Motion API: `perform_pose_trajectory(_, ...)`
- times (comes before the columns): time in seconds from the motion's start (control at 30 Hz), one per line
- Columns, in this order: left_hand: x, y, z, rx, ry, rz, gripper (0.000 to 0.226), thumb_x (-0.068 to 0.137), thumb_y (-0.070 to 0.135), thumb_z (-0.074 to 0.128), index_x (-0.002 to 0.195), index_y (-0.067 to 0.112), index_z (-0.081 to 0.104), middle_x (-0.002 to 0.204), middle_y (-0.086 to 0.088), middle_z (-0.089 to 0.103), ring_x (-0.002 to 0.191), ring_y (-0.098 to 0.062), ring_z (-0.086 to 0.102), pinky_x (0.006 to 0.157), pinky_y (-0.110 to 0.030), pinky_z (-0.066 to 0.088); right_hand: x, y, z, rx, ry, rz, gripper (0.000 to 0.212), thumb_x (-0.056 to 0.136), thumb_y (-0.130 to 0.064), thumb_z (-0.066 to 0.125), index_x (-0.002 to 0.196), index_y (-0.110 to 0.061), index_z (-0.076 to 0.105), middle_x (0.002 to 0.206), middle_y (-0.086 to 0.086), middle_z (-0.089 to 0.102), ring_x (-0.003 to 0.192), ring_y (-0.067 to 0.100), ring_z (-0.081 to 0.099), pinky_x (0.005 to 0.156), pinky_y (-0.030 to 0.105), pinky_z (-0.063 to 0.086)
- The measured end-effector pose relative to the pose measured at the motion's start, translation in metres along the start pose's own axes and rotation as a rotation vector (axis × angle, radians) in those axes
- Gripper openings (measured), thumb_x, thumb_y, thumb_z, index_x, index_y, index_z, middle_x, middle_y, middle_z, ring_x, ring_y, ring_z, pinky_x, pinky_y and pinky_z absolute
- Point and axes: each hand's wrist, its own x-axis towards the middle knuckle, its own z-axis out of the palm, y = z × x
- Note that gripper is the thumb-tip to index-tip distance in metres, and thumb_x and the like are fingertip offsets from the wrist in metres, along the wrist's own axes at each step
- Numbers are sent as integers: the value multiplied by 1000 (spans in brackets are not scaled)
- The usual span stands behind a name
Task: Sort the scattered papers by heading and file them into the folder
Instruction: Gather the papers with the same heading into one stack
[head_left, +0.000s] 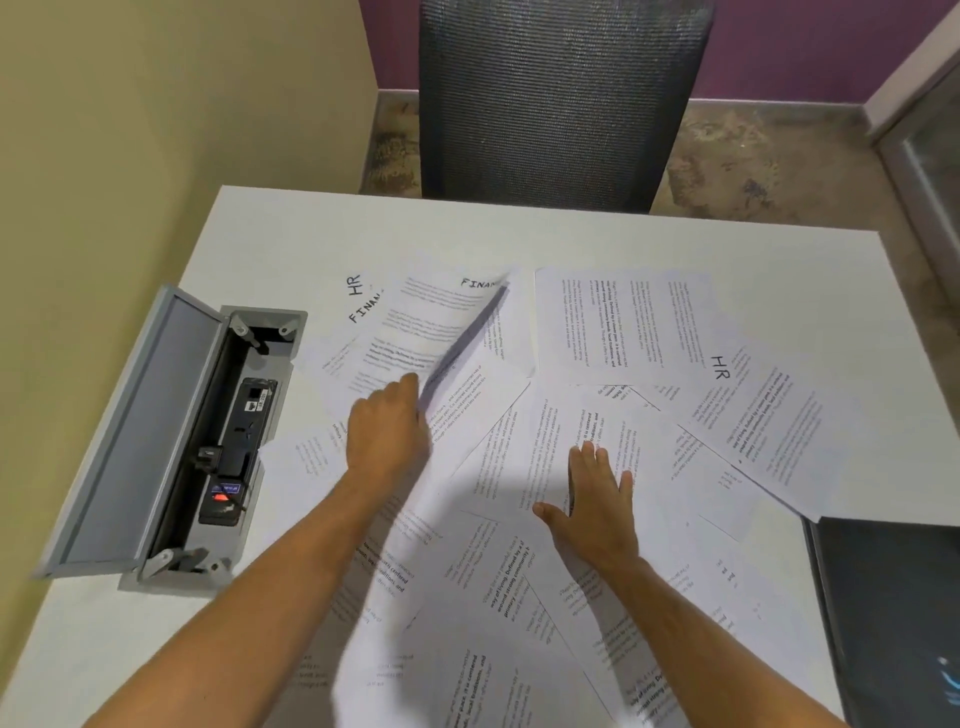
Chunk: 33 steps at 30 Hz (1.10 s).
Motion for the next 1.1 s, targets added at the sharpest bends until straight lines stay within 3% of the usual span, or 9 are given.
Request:
perform_pose_trajectory(0.07, -22, 17, -2, -57, 19, -5, 9, 78, 4, 62, 86, 5, 58, 64, -9, 58, 50, -26, 51, 47, -30, 34, 1, -2, -5, 73, -18, 12, 88, 87, -67, 52, 153, -16, 23, 165, 3, 14, 152, 26, 8, 118, 49, -5)
perform_pose_trajectory(0.13, -43, 35, -4, -79, -34, -43, 14, 84, 12, 58, 97, 9, 59, 74, -7, 62, 58, -27, 57, 51, -33, 44, -2, -7, -12, 294, 23, 37, 68, 86, -70, 47, 130, -18, 47, 135, 1, 50, 127, 25, 42, 113, 46, 25)
perform_pose_trajectory(0.2, -62, 51, -5, -70, -165, -87, 19, 90, 22, 52, 107, 16, 56, 88, -3, 63, 71, -24, 60, 63, -36, 51, -12, -18, -19, 587, 62, 86, 56, 83, -76, 45, 108, -27, 50, 106, -10, 46, 100, 13, 44, 90, 31, 36)
perform_pose_trajectory(0.33, -96, 72, 3, -87, -185, 7, 12, 86, 22, 54, 96, 17, 56, 82, 0, 61, 66, -21, 59, 57, -33, 50, -34, -44, -30, 1031, -57, 208, 65, 80, -84, 39, 111, -29, 52, 109, -8, 53, 102, 15, 56, 93, 32, 47)
perform_pose_trajectory(0.47, -128, 83, 17, -138, 48, 276, 2, 77, 14, 61, 76, 14, 60, 62, -3, 56, 46, -19, 50, 42, -25, 42, -50, -58, -43, 1366, -108, 368, 41, 97, -49, 53, 125, -20, 55, 116, 1, 67, 92, 21, 74, 76, 40, 62)
perform_pose_trajectory(0.6, -150, 87, 26, -139, 17, 428, 27, 93, 31, 54, 73, 15, 63, 63, -1, 58, 49, -18, 52, 44, -28, 49, -57, -50, -41, 1148, 1, 427, 9, 98, -12, 55, 107, -12, 58, 98, 4, 65, 72, 18, 65, 58, 30, 59)
perform_pose_trajectory(0.73, -146, 90, -4, -147, -309, 92, 69, 88, 76, 23, 99, 24, 67, 95, 7, 69, 85, -12, 62, 74, -27, 50, -63, -30, -39, 902, 71, 447, 16, 94, -4, 51, 88, -17, 58, 87, 1, 65, 74, 20, 62, 52, 22, 47)
perform_pose_trajectory(0.93, -111, 63, 9, -509, -13, -603, 49, 93, 63, 44, 112, 21, 61, 109, 6, 61, 95, -16, 61, 85, -39, 52, -79, 5, -47, 897, 82, 433, 41, 93, 6, 45, 66, -25, 39, 62, -6, 42, 54, 15, 38, 51, 24, 33)
perform_pose_trajectory(1.1, -48, 18, 25, -657, 18, -1075, 50, 90, 38, 65, 125, 5, 54, 129, -14, 54, 113, -33, 57, 95, -48, 49, -91, 29, -43, 882, 84, 475, 35, 92, 2, 48, 68, -22, 37, 66, -2, 37, 60, 17, 33, 61, 27, 31)
